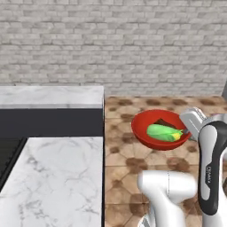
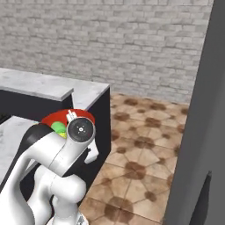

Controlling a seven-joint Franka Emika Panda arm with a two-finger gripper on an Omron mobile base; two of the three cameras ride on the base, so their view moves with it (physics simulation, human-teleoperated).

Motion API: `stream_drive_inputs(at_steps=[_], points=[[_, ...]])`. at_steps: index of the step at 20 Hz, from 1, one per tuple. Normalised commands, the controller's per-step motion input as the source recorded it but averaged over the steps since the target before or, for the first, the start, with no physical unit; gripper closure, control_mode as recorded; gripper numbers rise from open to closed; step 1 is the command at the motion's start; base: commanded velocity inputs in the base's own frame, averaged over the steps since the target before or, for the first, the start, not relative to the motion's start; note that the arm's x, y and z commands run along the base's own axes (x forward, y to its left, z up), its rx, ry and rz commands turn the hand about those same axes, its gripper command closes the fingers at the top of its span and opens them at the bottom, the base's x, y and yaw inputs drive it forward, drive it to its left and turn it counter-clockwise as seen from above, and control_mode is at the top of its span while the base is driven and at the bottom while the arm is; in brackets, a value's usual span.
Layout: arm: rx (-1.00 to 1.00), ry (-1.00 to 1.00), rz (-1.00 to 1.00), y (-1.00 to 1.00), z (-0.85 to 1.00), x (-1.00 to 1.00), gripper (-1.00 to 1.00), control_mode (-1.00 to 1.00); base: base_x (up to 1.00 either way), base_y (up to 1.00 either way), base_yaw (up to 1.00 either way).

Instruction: Place the bowl with the corn and sweet potato on the second highest shelf of the fridge. Place the bowl with the chicken drumstick and steak on the top shelf of the fridge.

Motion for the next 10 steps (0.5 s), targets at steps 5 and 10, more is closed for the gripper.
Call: stream_drive_inputs(at_steps=[5, 10], points=[[0.0, 0.0, 0.0, 0.0, 0.0, 0.0, 1.0, 1.0, 0.86, 0.0, -0.04], [0.0, 0.0, 0.0, 0.0, 0.0, 0.0, 1.0, 1.0, 0.94, 0.09, -0.07]])
